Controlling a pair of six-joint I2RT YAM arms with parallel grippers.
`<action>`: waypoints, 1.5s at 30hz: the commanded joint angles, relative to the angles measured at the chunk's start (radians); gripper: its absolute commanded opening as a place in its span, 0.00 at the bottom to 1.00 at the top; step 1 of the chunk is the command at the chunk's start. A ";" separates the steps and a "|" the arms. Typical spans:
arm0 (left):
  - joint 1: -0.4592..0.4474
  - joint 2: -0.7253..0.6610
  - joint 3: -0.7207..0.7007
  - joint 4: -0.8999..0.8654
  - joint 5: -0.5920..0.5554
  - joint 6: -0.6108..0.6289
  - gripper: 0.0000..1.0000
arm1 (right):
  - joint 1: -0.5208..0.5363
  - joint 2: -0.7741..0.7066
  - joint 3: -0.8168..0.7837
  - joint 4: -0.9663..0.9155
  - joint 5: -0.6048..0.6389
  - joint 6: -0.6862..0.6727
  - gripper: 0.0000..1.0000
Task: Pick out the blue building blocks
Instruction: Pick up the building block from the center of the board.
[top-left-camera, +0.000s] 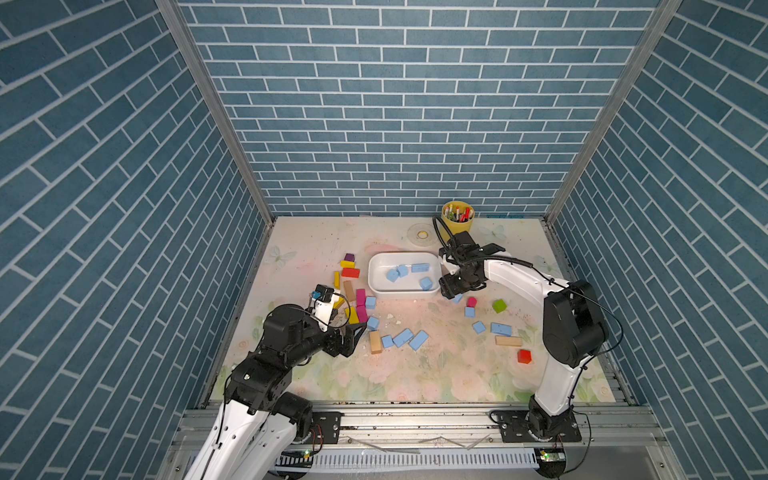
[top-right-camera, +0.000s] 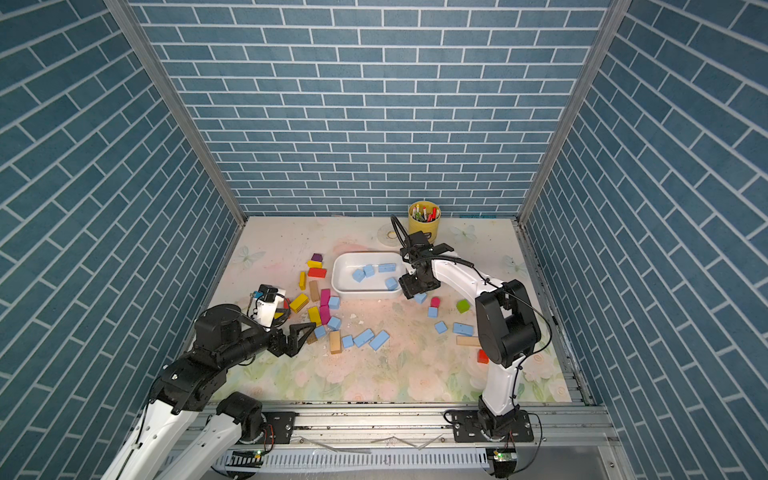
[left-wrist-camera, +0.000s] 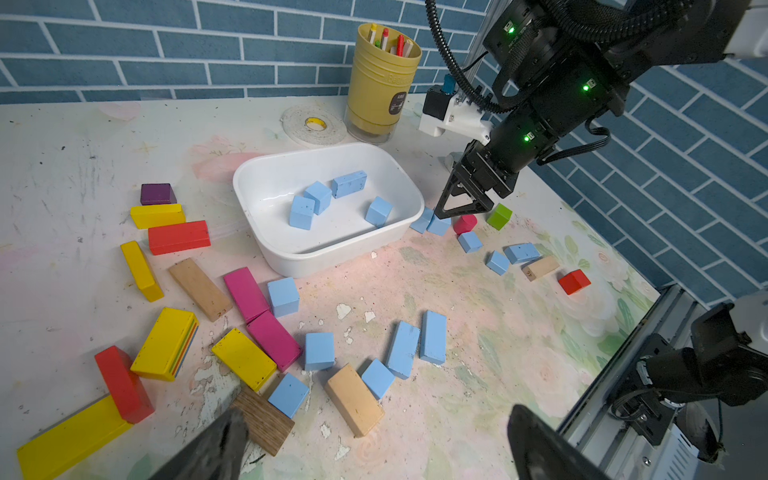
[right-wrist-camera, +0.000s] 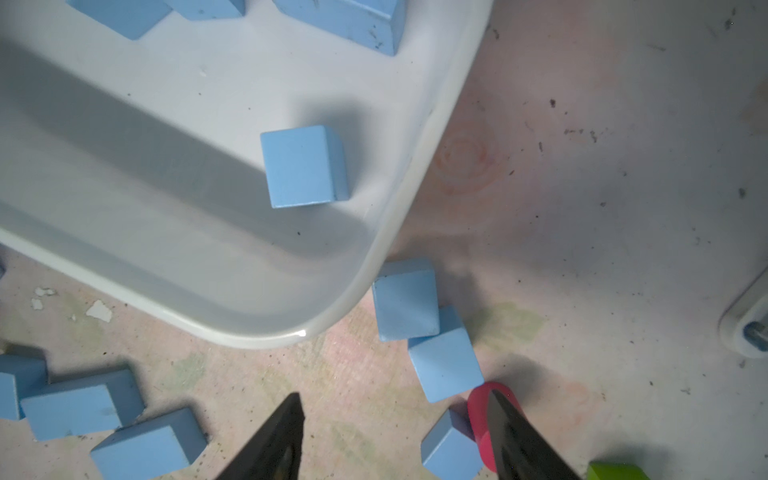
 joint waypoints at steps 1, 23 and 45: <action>0.004 -0.007 -0.009 0.020 0.039 0.006 0.99 | 0.003 0.036 0.024 0.003 -0.024 -0.071 0.67; 0.003 -0.006 -0.014 0.033 0.057 0.004 0.99 | 0.002 0.130 0.066 0.043 0.013 -0.099 0.50; 0.003 -0.001 -0.014 0.031 0.057 0.004 0.99 | 0.001 0.125 0.033 0.087 0.042 -0.093 0.28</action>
